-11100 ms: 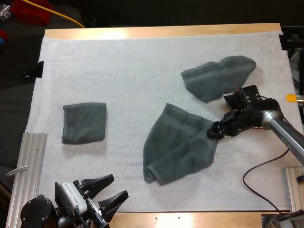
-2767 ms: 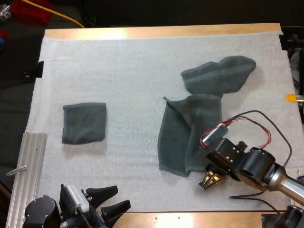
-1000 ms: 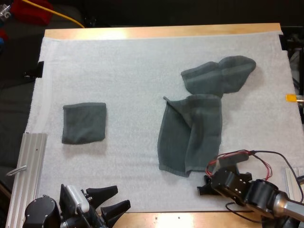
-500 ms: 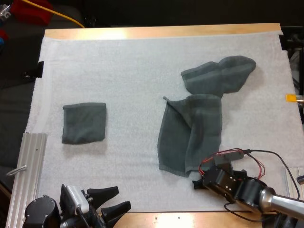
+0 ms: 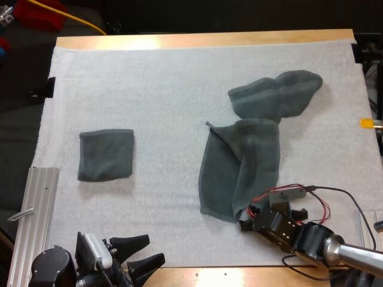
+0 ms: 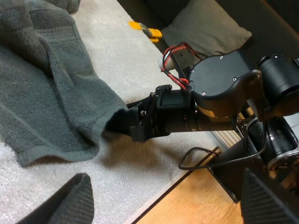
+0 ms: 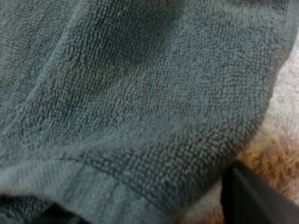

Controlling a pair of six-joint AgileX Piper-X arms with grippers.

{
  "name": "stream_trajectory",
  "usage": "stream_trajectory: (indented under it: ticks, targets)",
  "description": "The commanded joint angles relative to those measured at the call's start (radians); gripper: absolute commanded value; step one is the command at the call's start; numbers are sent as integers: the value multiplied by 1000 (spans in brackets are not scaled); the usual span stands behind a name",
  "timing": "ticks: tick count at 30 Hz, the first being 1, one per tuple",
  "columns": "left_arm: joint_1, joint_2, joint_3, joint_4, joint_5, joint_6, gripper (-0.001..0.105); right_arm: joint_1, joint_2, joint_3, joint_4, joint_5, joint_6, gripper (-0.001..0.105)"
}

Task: Pick towel from pile, fold and stack

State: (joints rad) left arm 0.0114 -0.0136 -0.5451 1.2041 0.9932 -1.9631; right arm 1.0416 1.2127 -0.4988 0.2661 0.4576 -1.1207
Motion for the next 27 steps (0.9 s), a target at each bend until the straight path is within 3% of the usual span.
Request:
stream_trajectory:
  ticks: [1,8,13,19,22,27]
  targets:
    - [-5,-136,-1,2,13,-10,64,-3,5,3,1,19,4,38]
    - [-5,-136,-1,2,13,-14,64,-3,5,3,7,40,-19,15]
    - [-5,-136,-1,2,13,-17,64,-3,5,3,7,40,-117,1]
    - [-5,-136,-1,2,13,-18,64,-3,5,1,22,40,-251,1]
    - [-5,-136,-1,2,13,-18,64,-3,5,-13,77,40,-294,1]
    - [-5,-136,-1,2,13,-18,64,-3,5,-40,173,97,-449,1]
